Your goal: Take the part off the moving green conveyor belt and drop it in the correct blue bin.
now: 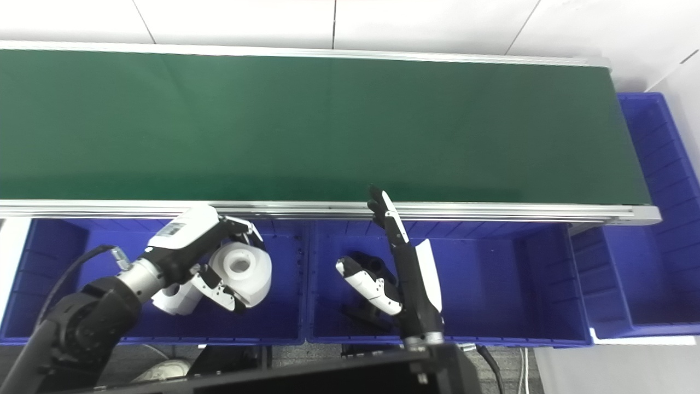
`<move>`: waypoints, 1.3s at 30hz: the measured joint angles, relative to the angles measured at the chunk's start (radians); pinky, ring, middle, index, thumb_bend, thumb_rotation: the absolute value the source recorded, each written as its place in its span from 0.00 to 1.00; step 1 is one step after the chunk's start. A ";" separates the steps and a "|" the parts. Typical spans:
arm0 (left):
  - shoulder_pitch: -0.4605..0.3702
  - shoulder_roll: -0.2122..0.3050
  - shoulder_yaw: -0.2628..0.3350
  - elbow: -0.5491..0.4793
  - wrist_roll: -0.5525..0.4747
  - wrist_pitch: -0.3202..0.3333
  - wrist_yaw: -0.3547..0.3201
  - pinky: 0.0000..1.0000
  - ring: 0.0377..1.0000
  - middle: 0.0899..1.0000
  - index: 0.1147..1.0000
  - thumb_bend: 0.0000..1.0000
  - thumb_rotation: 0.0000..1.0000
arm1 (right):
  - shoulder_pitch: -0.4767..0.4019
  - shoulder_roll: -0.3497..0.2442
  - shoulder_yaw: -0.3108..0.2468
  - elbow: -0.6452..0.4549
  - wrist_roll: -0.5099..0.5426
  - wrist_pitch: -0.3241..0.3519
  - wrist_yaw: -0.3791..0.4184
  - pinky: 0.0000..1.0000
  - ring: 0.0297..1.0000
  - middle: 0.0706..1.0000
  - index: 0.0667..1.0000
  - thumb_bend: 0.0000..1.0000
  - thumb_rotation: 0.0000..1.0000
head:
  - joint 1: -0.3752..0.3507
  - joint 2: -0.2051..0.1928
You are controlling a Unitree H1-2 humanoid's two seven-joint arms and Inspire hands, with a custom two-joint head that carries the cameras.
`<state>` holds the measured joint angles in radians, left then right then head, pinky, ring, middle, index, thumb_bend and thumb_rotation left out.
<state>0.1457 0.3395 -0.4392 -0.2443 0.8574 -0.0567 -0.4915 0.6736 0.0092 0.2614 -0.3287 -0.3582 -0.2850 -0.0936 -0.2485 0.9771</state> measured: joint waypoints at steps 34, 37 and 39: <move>0.266 -0.064 0.148 0.114 -0.827 -0.367 0.162 1.00 1.00 1.00 1.00 0.96 0.70 | 0.018 -0.028 0.003 0.125 -0.063 -0.118 -0.036 0.83 0.90 0.93 0.95 0.81 0.65 | 0.002 -0.255; 0.269 -0.081 0.150 0.126 -0.838 -0.367 0.166 1.00 1.00 1.00 1.00 0.94 0.71 | 0.017 -0.027 0.002 0.131 -0.067 -0.119 -0.047 0.83 0.90 0.93 0.95 0.80 0.65 | 0.003 -0.262; 0.275 -0.086 0.150 0.127 -0.839 -0.368 0.166 1.00 1.00 1.00 1.00 0.93 0.72 | 0.017 -0.028 0.003 0.146 -0.067 -0.123 -0.053 0.84 0.91 0.94 0.95 0.80 0.65 | 0.011 -0.268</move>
<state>0.4209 0.2536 -0.2891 -0.1172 0.0188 -0.4246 -0.3259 0.6909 -0.0185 0.2639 -0.1823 -0.4251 -0.4077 -0.1471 -0.2378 0.7087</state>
